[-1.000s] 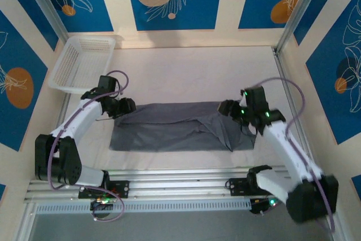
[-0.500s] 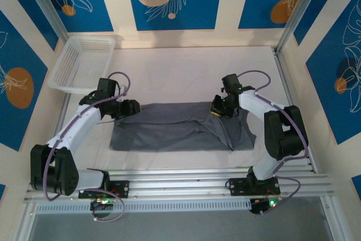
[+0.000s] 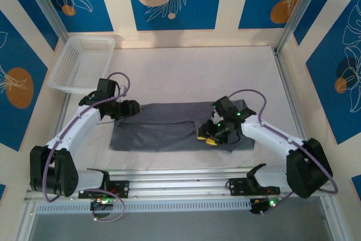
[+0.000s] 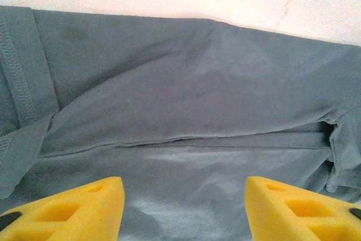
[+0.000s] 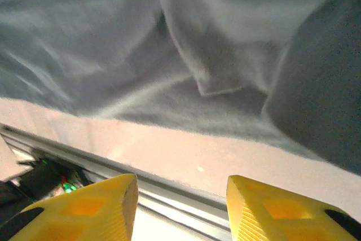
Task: Fold the inside-out t-shirt
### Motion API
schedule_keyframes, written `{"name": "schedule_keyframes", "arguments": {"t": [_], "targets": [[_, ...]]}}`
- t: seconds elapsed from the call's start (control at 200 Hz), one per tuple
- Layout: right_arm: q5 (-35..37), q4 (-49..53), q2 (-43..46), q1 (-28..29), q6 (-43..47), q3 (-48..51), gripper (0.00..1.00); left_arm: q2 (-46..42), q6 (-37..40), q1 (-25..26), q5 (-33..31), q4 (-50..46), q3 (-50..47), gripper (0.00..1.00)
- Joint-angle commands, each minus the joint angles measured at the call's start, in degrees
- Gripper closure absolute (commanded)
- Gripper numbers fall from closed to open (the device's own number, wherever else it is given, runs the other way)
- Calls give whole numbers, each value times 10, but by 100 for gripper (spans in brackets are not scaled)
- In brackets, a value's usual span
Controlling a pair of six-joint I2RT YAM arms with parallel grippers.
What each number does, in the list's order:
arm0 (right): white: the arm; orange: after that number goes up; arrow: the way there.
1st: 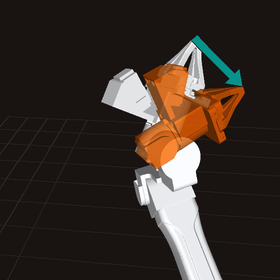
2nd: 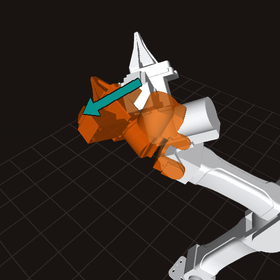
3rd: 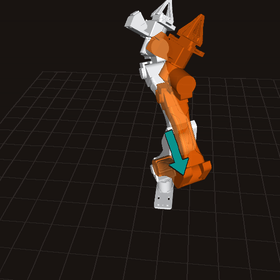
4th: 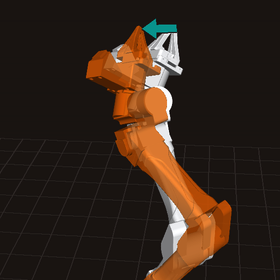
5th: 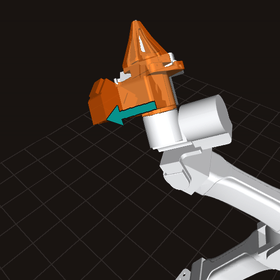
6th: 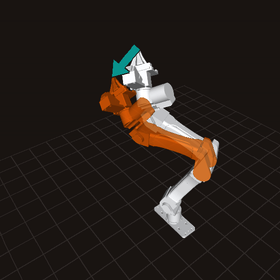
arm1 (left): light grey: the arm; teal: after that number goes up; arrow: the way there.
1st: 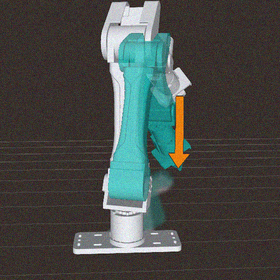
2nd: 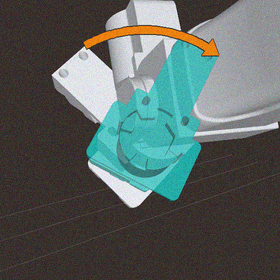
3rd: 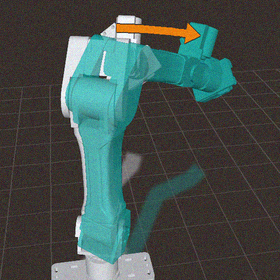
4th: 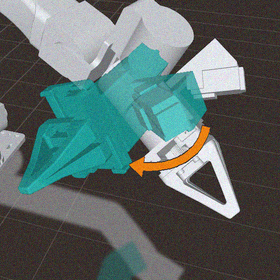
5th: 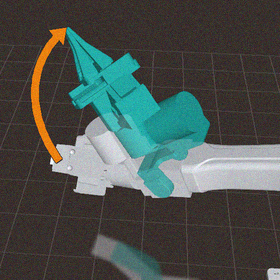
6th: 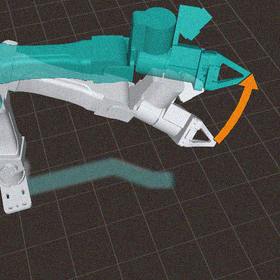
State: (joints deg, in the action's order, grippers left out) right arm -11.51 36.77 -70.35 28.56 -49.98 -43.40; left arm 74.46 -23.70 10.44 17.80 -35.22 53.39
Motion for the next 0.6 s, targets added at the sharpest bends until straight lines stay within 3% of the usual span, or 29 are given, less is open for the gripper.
{"name": "schedule_keyframes", "arguments": {"t": [0.0, 0.09, 0.135, 0.175, 0.195, 0.22, 0.345, 0.45, 0.595], "targets": [[53, 21, 39, -69, 1, -25, 54, 4, -2, 10, 5, 2, -8, 41], [108, 13, 19, -123, 19, -27, 55, 10, 4, 21, -24, -17, 0, 43], [126, 8, -8, -141, 26, -26, 61, 14, 5, 31, -50, -28, 8, 48], [122, 1, -37, -154, 33, -28, 71, 20, 4, 43, -80, -39, 19, 62], [117, -3, -51, -158, 36, -30, 77, 25, 3, 50, -96, -45, 26, 75], [112, -7, -70, -161, 38, -33, 82, 33, -1, 57, -114, -56, 35, 100], [105, -17, -129, -162, 53, -49, 100, 107, -21, 83, -165, -107, 91, 100], [124, -20, -150, -163, 54, -56, 100, 168, -46, 103, -218, -101, 114, 100], [134, -24, -172, -164, 65, -64, 100, 258, -61, 115, -229, -72, 158, 100]]}}
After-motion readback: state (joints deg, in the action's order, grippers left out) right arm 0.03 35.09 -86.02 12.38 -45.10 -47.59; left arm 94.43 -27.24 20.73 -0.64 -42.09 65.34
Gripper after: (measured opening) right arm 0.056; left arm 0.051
